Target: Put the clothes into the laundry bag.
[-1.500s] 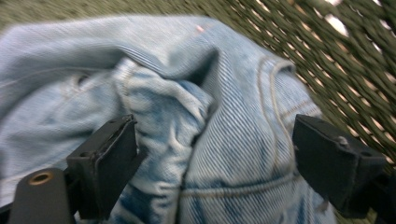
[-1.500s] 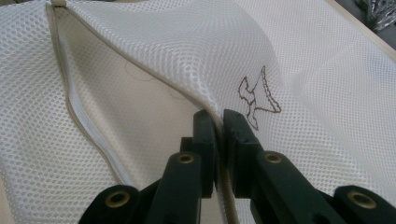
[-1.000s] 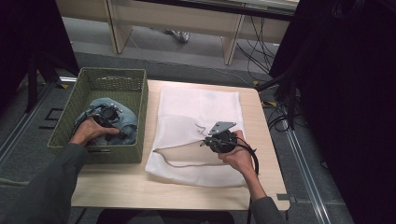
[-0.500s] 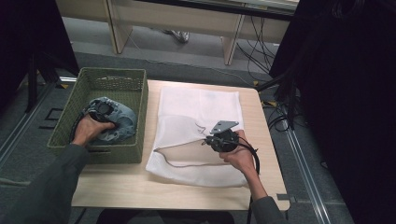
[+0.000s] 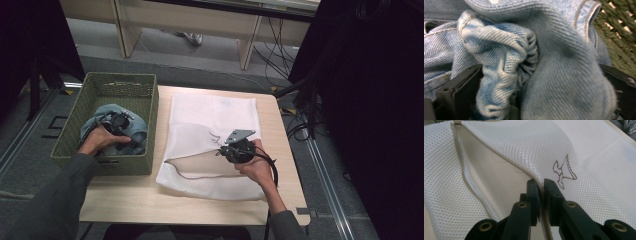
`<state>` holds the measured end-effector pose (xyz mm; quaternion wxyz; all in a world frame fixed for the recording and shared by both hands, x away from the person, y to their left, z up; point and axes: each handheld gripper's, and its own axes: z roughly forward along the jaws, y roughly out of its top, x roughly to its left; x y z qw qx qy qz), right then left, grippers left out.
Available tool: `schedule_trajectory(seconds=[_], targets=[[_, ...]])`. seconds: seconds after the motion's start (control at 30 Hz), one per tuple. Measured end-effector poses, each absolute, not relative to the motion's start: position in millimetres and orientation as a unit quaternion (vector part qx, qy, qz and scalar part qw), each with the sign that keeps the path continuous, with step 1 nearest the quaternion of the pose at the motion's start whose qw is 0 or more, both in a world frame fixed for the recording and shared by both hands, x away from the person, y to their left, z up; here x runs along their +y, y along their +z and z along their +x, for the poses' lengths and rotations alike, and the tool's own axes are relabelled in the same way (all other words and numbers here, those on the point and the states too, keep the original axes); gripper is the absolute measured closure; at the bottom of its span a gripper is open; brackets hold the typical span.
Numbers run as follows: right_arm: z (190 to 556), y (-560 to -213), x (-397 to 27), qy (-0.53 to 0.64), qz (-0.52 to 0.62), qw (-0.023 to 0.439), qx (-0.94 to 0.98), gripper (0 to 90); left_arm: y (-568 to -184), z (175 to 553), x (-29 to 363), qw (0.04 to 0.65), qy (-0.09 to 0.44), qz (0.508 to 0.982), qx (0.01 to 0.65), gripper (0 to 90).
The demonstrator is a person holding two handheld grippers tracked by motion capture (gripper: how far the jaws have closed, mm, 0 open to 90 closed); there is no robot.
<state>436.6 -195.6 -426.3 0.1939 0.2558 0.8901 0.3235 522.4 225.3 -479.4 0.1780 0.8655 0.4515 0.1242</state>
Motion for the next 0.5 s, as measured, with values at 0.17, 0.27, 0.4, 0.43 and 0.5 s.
schedule_trajectory(seconds=[0.17, 0.27, 0.4, 0.43, 0.5], targets=[[436, -426, -196, 0.323, 0.260, 0.192, 0.889, 83.1, -480, 522, 225, 0.177, 0.150, 0.857, 0.460, 11.4], [436, -425, -197, 0.322, 0.258, 0.191, 0.891, 83.1, -479, 520, 227, 0.160, 0.195, 0.854, 0.455, 44.3], [435, -424, -197, 0.323, 0.262, 0.194, 0.889, 83.4, -476, 519, 225, 0.148, 0.214, 0.860, 0.440, 53.6], [434, -423, -197, 0.320, 0.268, 0.188, 0.889, 83.4, -476, 518, 226, 0.156, 0.217, 0.857, 0.441, 56.0], [434, -424, -197, 0.326, 0.271, 0.194, 0.885, 83.4, -473, 518, 230, 0.164, 0.219, 0.851, 0.448, 60.6]])
